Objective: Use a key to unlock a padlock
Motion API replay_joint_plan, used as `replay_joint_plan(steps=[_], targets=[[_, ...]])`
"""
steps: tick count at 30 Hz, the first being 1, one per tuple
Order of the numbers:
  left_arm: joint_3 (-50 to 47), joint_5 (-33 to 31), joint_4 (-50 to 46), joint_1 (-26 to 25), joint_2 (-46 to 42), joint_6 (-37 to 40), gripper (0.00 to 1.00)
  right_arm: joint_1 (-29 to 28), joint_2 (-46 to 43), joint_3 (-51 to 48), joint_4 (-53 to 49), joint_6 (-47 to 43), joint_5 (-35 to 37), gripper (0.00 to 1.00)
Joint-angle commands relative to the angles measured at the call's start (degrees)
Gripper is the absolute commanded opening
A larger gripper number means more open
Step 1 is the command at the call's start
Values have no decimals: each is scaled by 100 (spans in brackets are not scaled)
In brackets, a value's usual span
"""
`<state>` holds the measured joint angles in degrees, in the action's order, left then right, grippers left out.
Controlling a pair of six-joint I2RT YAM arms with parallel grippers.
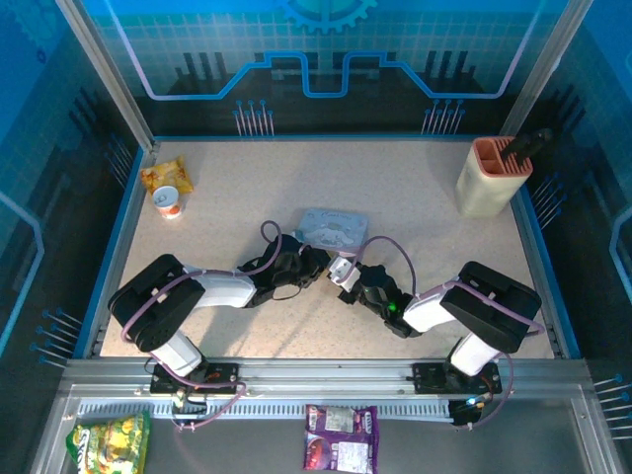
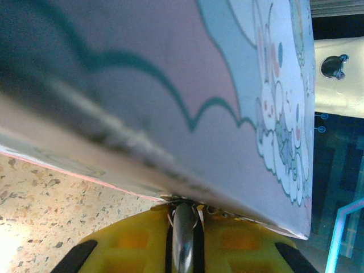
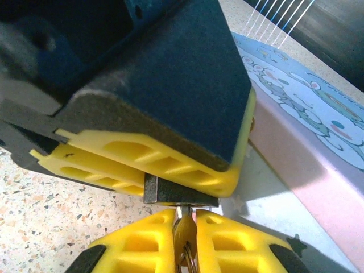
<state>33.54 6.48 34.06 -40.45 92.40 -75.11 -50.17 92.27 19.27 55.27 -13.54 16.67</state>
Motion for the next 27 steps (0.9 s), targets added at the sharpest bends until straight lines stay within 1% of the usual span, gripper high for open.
replay_joint_plan(steps=[1, 4, 8, 10, 13, 15, 18, 20, 24, 27], targets=[[74, 170, 40, 3, -67, -143, 4, -62, -15, 198, 193, 321, 114, 13], [42, 126, -55, 32, -57, -119, 5, -104, 0, 320, 22, 495, 40, 12], [-14, 123, 55, 162, 29, -66, 10, -156, -45, 579, -521, 914, -17, 9], [90, 115, -131, 281, 59, 264, 12, -155, -102, 718, -902, 1329, -106, 8], [361, 119, -586, 526, 205, 833, 13, -144, -81, 962, -1407, 1980, -520, 7], [497, 235, -625, 655, 356, 970, 13, -70, -4, 1132, -1690, 2603, -831, 4], [575, 386, -458, 716, 502, 985, 14, 62, 195, 1117, -1392, 3526, -1390, 2], [618, 364, -533, 718, 515, 1007, 15, 127, 300, 983, -1024, 3983, -1492, 1], [571, 299, -566, 723, 446, 1051, 18, 335, 521, 742, -329, 4605, -1768, 0], [557, 266, -629, 737, 402, 1087, 20, 457, 606, 684, -147, 4835, -1936, 0]])
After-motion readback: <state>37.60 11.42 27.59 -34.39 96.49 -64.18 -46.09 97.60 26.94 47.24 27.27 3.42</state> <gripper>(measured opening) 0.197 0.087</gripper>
